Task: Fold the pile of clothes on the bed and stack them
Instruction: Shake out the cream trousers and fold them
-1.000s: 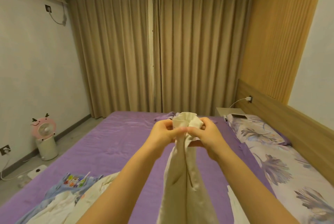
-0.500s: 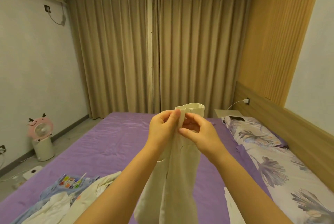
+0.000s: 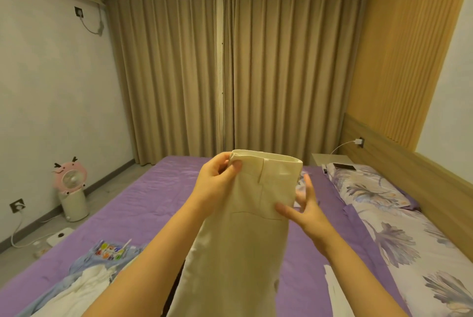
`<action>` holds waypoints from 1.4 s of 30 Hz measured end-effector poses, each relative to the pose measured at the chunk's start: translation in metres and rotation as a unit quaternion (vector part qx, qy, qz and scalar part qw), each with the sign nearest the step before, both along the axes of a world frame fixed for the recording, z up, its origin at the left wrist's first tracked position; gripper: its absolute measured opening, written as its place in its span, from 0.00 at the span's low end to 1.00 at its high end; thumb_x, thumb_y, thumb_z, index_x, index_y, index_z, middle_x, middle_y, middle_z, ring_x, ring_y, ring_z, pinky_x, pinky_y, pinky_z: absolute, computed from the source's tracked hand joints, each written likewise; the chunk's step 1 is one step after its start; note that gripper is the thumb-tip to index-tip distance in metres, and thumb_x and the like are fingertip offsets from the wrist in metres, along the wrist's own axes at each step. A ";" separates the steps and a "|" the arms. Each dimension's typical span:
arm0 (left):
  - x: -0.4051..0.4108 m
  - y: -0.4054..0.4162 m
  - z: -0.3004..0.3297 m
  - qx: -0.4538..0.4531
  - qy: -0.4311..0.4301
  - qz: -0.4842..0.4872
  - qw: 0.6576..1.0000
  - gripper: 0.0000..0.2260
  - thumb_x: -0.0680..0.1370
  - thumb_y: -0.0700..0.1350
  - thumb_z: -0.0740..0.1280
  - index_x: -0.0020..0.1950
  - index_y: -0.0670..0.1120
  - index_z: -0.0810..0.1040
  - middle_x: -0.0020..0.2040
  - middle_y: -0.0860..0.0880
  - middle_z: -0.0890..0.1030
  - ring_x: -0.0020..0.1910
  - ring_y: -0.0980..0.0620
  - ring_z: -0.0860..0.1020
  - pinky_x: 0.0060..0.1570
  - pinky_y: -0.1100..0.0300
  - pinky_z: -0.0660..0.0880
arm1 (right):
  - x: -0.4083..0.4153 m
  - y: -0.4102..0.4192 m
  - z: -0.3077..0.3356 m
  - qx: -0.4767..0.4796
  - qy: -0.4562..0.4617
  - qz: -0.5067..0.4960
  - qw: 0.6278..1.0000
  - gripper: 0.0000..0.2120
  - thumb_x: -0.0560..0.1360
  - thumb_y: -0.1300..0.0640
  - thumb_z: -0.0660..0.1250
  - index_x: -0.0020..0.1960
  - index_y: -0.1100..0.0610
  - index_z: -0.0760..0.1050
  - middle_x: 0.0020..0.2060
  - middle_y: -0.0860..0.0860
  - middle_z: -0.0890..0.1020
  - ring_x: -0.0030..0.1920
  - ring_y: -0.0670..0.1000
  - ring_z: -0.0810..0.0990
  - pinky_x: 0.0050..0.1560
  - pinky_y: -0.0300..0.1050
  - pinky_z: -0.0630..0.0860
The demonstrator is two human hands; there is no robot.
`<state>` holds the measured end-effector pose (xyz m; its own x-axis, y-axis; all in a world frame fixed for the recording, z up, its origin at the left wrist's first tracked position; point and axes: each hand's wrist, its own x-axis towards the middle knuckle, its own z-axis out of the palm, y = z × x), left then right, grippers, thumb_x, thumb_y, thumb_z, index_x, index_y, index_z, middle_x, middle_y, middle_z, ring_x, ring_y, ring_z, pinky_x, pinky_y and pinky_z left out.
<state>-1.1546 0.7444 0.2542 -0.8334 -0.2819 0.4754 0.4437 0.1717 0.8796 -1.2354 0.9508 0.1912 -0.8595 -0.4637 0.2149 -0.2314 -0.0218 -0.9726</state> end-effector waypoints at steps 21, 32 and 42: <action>0.001 -0.027 -0.114 -0.057 -0.239 0.050 0.968 0.09 0.79 0.47 0.65 0.59 0.47 0.76 0.55 0.49 0.81 0.55 0.51 0.80 0.58 0.50 0.76 | -0.010 -0.014 -0.052 0.082 -0.026 -0.014 0.996 0.09 0.70 0.49 0.74 0.49 0.48 0.80 0.44 0.43 0.84 0.45 0.44 0.82 0.43 0.37 0.78; -0.008 -0.023 -0.158 -0.205 -0.319 0.082 0.922 0.13 0.82 0.56 0.56 0.40 0.51 0.61 0.34 0.54 0.67 0.30 0.58 0.65 0.28 0.67 0.64 | -0.003 -0.008 -0.102 0.192 -0.046 -0.099 0.975 0.23 0.64 0.31 0.65 0.50 0.46 0.76 0.43 0.41 0.83 0.44 0.39 0.80 0.42 0.35 0.73; -0.051 -0.057 -0.272 -0.124 -0.529 0.009 0.840 0.14 0.79 0.54 0.61 0.58 0.46 0.70 0.53 0.49 0.75 0.50 0.49 0.76 0.45 0.55 0.72 | -0.029 -0.035 -0.209 0.268 -0.239 -0.071 0.931 0.12 0.72 0.43 0.70 0.51 0.49 0.74 0.48 0.43 0.80 0.47 0.44 0.79 0.41 0.40 0.74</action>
